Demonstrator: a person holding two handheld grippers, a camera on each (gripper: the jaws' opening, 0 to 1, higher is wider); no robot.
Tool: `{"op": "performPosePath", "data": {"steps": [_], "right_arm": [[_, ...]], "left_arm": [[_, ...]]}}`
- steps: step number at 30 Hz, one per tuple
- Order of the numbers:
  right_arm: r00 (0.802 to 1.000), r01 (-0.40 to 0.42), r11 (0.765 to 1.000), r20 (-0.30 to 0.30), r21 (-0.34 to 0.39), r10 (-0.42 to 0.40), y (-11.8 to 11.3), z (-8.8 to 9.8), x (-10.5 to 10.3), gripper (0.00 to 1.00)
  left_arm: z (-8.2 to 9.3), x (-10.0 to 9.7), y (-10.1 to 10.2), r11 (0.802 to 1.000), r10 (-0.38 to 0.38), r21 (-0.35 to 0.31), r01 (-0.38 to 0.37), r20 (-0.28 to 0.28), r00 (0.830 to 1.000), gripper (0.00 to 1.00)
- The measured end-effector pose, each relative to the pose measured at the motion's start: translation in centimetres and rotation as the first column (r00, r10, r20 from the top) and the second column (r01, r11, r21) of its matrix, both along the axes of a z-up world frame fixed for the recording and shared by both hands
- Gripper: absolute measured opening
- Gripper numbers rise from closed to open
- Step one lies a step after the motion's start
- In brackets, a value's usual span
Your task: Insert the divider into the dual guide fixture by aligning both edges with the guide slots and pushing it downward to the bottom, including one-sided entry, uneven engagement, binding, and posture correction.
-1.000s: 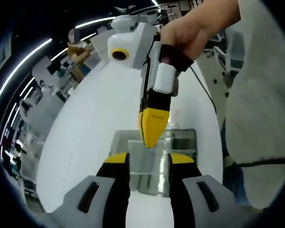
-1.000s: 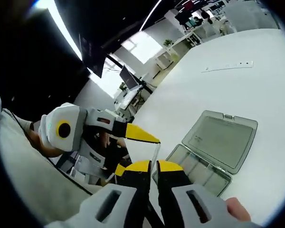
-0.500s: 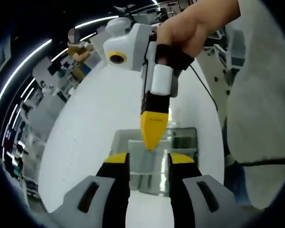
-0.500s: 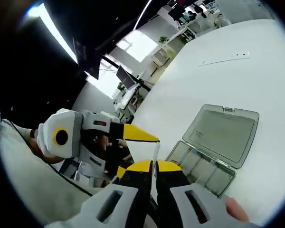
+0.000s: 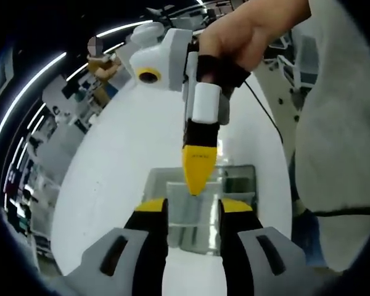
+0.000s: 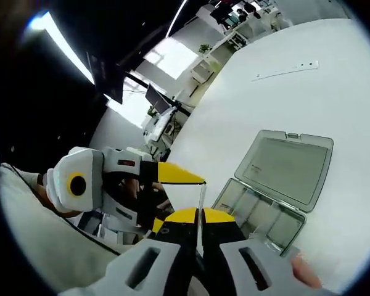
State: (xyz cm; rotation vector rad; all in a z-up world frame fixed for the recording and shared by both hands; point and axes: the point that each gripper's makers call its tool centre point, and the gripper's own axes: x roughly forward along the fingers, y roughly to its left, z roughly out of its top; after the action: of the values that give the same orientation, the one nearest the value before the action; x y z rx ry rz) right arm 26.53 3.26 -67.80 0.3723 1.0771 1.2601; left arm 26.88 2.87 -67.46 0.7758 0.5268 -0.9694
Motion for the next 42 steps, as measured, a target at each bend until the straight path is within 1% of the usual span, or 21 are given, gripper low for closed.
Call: {"op": "performPosePath", "data": {"steps": [4, 6, 7, 8, 12, 14, 16, 19, 20, 21, 23, 26, 28, 32, 36, 37, 41, 42], "right_arm": [[1.0, 0.008, 1.0, 0.0, 0.003, -0.008, 0.0, 0.1, 0.1, 0.0], [1.0, 0.009, 1.0, 0.0, 0.002, -0.009, 0.1, 0.1, 0.1, 0.0], [1.0, 0.009, 1.0, 0.0, 0.001, -0.009, 0.1, 0.1, 0.1, 0.0], [1.0, 0.003, 1.0, 0.0, 0.01, -0.003, 0.2, 0.2, -0.1, 0.0], [1.0, 0.002, 1.0, 0.018, 0.01, -0.002, 0.2, 0.2, -0.1, 0.0], [1.0, -0.008, 1.0, 0.027, 0.012, 0.007, 0.2, 0.1, -0.2, 0.0], [0.999, -0.014, 1.0, 0.044, 0.016, 0.014, 0.2, 0.1, -0.2, 0.0], [0.998, -0.026, 0.999, 0.061, 0.021, 0.025, 0.1, 0.1, -0.2, 0.0], [0.998, -0.029, 0.999, 0.062, 0.016, 0.028, 0.1, 0.1, -0.3, 0.0], [0.996, -0.039, 0.999, 0.077, 0.011, 0.038, 0.0, 0.0, -0.3, 0.0], [0.996, -0.043, 0.999, 0.079, 0.015, 0.041, 0.1, 0.0, -0.4, 0.0], [0.992, -0.063, 0.998, 0.113, 0.019, 0.061, 0.0, 0.2, -0.5, 0.0], [0.991, -0.071, 0.997, 0.118, 0.019, 0.069, 0.0, 0.2, -0.6, 0.0], [0.985, -0.093, 0.995, 0.149, 0.025, 0.088, 0.0, 0.4, -0.8, 0.0], [0.978, -0.114, 0.993, 0.176, 0.031, 0.107, 0.0, 0.7, -1.0, 0.0], [0.974, -0.126, 0.991, 0.192, 0.032, 0.118, 0.0, 0.8, -1.1, 0.0], [0.963, -0.157, 0.987, 0.228, 0.045, 0.142, 0.0, 1.2, -1.5, 0.0], [0.962, -0.161, 0.986, 0.232, 0.044, 0.147, 0.0, 1.2, -1.5, 0.0]], "left_arm": [[0.1, 0.1, 0.1, 1.0, -0.001, -0.001, 0.001, 0.006, 1.0, 0.29], [0.0, 0.0, 0.1, 1.0, -0.001, -0.002, 0.001, -0.004, 1.0, 0.3], [0.0, 0.1, 0.2, 1.0, 0.0, 0.001, 0.0, -0.004, 1.0, 0.31], [-0.2, 0.1, 0.4, 1.0, 0.004, 0.014, -0.003, -0.006, 1.0, 0.3], [0.2, 0.2, 0.5, 1.0, 0.023, -0.019, -0.023, -0.013, 1.0, 0.3], [0.1, 0.2, 0.6, 0.998, 0.038, -0.04, -0.039, -0.036, 0.999, 0.31], [0.1, 0.2, 0.8, 0.997, 0.049, -0.05, -0.051, -0.042, 0.998, 0.31], [0.2, 0.1, 1.1, 0.995, 0.062, -0.074, -0.067, -0.067, 0.996, 0.32], [0.3, 0.1, 1.2, 0.994, 0.07, -0.083, -0.077, -0.074, 0.995, 0.31], [0.3, 0.1, 1.2, 0.992, 0.077, -0.094, -0.085, -0.085, 0.993, 0.31], [0.5, 0.1, 1.3, 0.987, 0.089, -0.123, -0.102, -0.107, 0.99, 0.31], [0.8, 0.1, 1.7, 0.983, 0.099, -0.14, -0.117, -0.128, 0.987, 0.3], [0.7, 0.0, 2.0, 0.98, 0.106, -0.153, -0.129, -0.152, 0.983, 0.3], [0.9, -0.3, 2.2, 0.973, 0.114, -0.178, -0.147, -0.184, 0.976, 0.28], [1.3, -0.4, 2.4, 0.961, 0.127, -0.213, -0.174, -0.218, 0.968, 0.26], [1.5, -0.5, 2.4, 0.957, 0.127, -0.226, -0.18, -0.229, 0.965, 0.25], [1.7, -0.8, 2.3, 0.956, 0.12, -0.232, -0.179, -0.248, 0.961, 0.23], [1.6, -1.0, 2.3, 0.956, 0.114, -0.235, -0.177, -0.259, 0.959, 0.22]]}}
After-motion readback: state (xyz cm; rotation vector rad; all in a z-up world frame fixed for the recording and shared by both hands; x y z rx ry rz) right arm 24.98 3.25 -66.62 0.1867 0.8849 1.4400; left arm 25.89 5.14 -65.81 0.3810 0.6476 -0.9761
